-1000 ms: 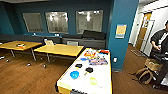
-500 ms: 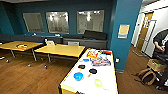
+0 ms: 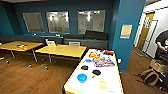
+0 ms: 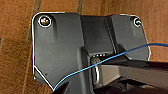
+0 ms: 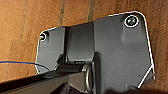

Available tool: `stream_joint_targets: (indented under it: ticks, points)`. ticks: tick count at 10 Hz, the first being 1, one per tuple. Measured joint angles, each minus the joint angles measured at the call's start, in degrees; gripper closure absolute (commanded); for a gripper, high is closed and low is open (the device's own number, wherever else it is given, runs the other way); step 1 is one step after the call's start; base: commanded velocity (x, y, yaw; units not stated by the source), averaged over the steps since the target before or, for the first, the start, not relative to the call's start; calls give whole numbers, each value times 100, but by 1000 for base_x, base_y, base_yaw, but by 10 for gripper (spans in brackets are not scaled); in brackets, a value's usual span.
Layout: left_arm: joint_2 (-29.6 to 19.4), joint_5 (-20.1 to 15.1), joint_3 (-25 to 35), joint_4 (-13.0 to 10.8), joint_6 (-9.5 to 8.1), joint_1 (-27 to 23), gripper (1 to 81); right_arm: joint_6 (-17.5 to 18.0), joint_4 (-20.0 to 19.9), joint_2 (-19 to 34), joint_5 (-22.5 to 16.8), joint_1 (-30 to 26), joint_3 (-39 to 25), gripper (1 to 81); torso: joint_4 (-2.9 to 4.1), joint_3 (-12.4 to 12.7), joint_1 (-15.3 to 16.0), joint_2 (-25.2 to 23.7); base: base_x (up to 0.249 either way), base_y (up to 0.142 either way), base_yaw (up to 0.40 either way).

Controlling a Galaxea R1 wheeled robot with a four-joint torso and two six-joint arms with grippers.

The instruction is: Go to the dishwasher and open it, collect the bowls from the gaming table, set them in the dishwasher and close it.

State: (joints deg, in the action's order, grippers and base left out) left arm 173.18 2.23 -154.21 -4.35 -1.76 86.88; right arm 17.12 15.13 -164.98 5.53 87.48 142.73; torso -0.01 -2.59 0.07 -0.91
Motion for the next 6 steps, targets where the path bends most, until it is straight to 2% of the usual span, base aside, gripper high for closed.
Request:
stream_joint_targets:
  ticks: [6]
  points:
    - [30,-4,-1,0,0,0,10,0,6,-5,0,-2,13,10,0,0,2,0,63,133,0]
